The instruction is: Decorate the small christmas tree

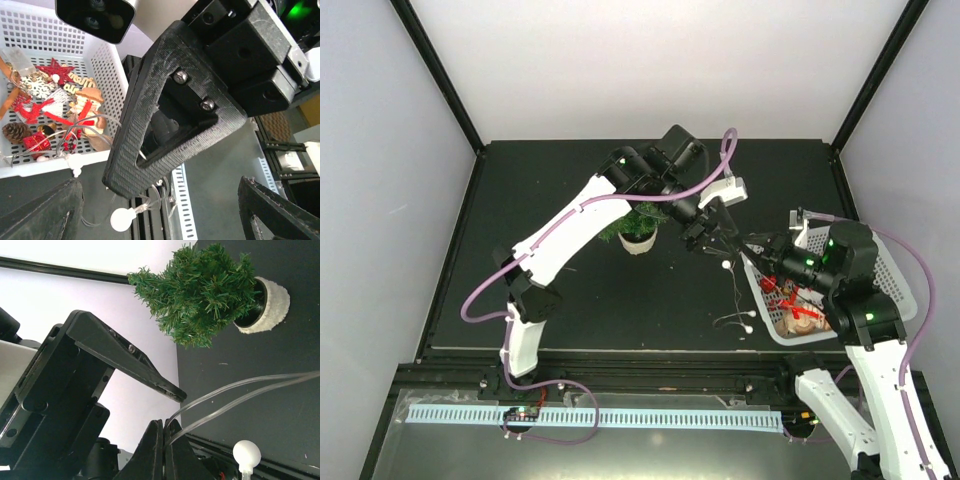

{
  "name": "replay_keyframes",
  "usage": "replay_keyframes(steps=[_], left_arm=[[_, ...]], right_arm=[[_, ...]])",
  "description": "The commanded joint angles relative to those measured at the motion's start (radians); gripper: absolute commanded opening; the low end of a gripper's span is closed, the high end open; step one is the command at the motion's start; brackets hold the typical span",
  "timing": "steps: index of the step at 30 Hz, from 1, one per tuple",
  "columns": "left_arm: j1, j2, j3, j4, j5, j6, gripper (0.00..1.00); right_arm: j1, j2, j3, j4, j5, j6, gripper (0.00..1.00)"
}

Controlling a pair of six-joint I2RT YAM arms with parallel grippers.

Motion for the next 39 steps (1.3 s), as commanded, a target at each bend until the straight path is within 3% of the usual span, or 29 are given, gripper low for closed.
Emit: replay_keyframes(steps=[1, 8, 13, 16, 18, 21, 29, 31, 35, 39], left_arm=[[-0.021, 0.039, 0.050, 0.024, 0.060, -0.015, 0.83], [-0.044, 0.068, 0.057, 0.016, 0.064, -0.012, 0.75], [-0.043, 0.065, 0.056, 0.019, 0.057, -0.010, 0.62], [-0.044, 0.064, 0.056, 0.023, 0.060, -0.009, 0.47], [-0.044, 0.063, 0.056, 0.022, 0.057, -0.005, 0.26], [-0.045, 0.055, 0.051, 0.018, 0.041, -0.003, 0.03], [-0.051, 0.026, 0.022, -0.002, 0.024, 0.023, 0.02], [-0.053, 0.013, 0.021, -0.014, 0.011, 0.040, 0.02], [-0.051, -0.025, 0.018, -0.048, -0.073, 0.096, 0.02], [-0.037, -0.072, 0.004, -0.075, -0.124, 0.127, 0.02]], right_arm=[[0.006, -0.016, -0.014, 0.053, -0.039, 0.025, 0.01], [0.007, 0.009, 0.009, 0.081, -0.034, 0.030, 0.01], [0.007, 0.018, 0.013, 0.094, -0.042, 0.032, 0.01], [0.007, 0.013, 0.006, 0.100, -0.044, 0.039, 0.01], [0.007, 0.006, 0.000, 0.101, -0.042, 0.042, 0.01], [0.006, -0.005, -0.007, 0.099, -0.041, 0.048, 0.01], [0.008, -0.013, -0.015, 0.115, -0.035, 0.058, 0.02], [0.007, -0.011, -0.015, 0.117, -0.032, 0.060, 0.13], [0.007, -0.014, -0.019, 0.147, -0.022, 0.069, 0.52], [0.007, -0.012, -0.021, 0.157, -0.010, 0.074, 0.66]])
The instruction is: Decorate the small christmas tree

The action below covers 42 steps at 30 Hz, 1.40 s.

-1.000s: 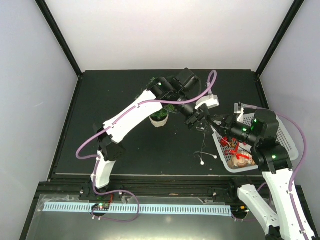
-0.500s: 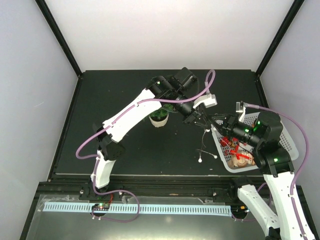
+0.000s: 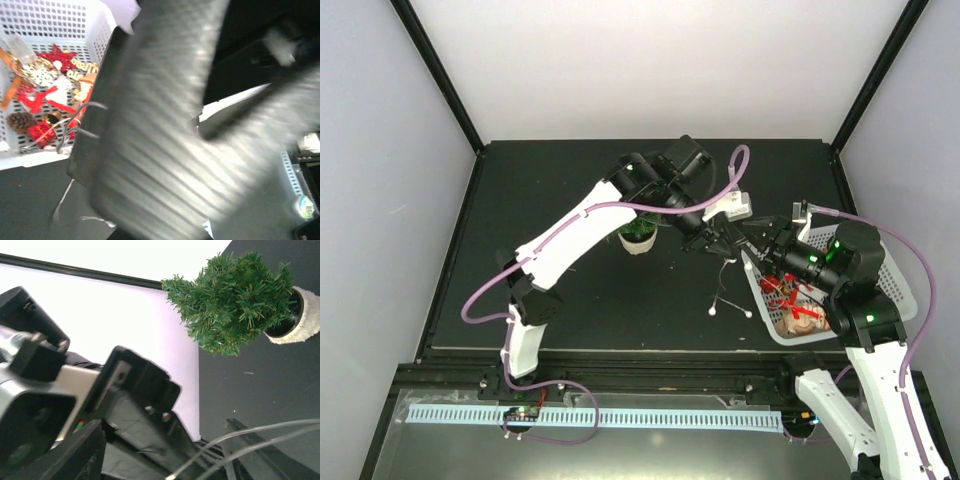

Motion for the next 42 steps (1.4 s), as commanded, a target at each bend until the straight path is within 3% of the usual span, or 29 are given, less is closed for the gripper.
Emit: replay_keyframes(steps=[1, 11, 17, 22, 28, 33, 42], left_arm=[[0.012, -0.108, -0.001, -0.030, -0.074, 0.063, 0.02], [0.063, -0.226, -0.042, -0.082, -0.187, 0.147, 0.02], [0.076, -0.287, -0.015, -0.150, -0.358, 0.233, 0.02], [0.116, -0.345, 0.025, -0.213, -0.556, 0.274, 0.01], [0.197, -0.465, 0.028, -0.231, -0.698, 0.283, 0.01], [0.232, -0.552, 0.028, -0.206, -0.815, 0.277, 0.02], [0.255, -0.651, 0.029, -0.127, -1.049, 0.310, 0.02]], right_arm=[[0.007, 0.001, -0.008, 0.029, 0.013, 0.006, 0.67], [0.006, 0.011, 0.011, -0.041, -0.003, -0.067, 0.72], [0.006, 0.001, 0.050, -0.112, -0.044, -0.146, 0.72], [0.007, 0.024, 0.232, -0.393, 0.135, -0.428, 0.71], [0.006, 0.105, 0.419, -0.641, 0.382, -0.651, 0.71], [0.006, 0.143, 0.408, -0.685, 0.469, -0.739, 0.72], [0.012, 0.155, 0.285, -0.623, 0.450, -0.772, 0.77]])
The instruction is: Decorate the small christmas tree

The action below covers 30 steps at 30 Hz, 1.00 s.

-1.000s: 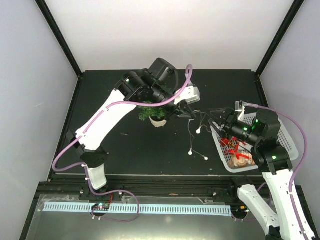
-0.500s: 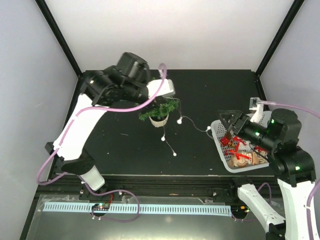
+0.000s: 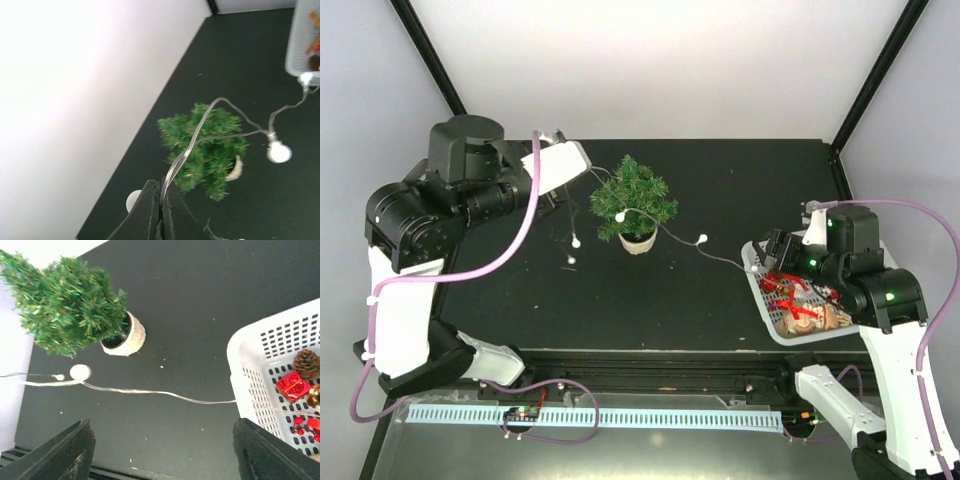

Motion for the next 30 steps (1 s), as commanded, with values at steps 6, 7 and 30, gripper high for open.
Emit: replay_keyframes(steps=[6, 7, 30], left_arm=[[0.037, -0.035, 0.025, 0.089, -0.193, 0.054, 0.02], [0.039, -0.038, 0.025, 0.098, -0.199, 0.057, 0.02], [0.109, -0.108, 0.026, 0.230, -0.272, 0.132, 0.02]], right_arm=[[0.007, 0.008, -0.149, 0.095, -0.143, 0.092, 0.77], [0.006, 0.015, -0.163, 0.093, -0.151, 0.102, 0.77], [0.008, 0.080, -0.390, 0.167, -0.199, 0.240, 0.74]])
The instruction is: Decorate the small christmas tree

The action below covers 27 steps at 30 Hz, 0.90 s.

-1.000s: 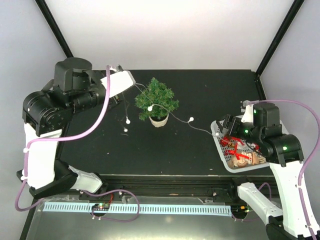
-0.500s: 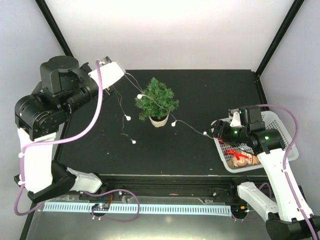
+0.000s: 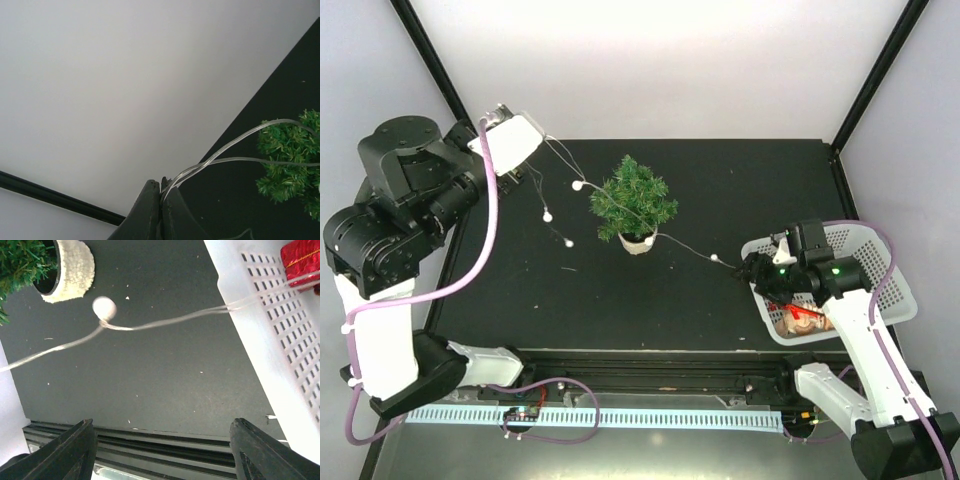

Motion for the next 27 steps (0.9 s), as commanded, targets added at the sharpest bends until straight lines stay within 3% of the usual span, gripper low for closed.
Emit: replay_keyframes(steps=[1, 12, 22, 27], left_arm=[[0.017, -0.021, 0.024, 0.046, -0.029, 0.019, 0.01], [0.040, -0.070, 0.017, 0.103, -0.052, 0.037, 0.02], [0.050, -0.082, 0.015, 0.131, -0.058, 0.034, 0.02], [0.051, -0.086, 0.005, 0.123, -0.051, 0.033, 0.02]], right_arm=[[0.007, 0.002, -0.025, 0.095, -0.057, 0.090, 0.74], [0.040, 0.047, 0.224, -0.058, 0.286, -0.184, 0.76], [0.310, 0.101, 0.223, -0.084, 0.585, -0.310, 0.78], [0.348, 0.114, 0.217, -0.077, 0.605, -0.326, 0.78]])
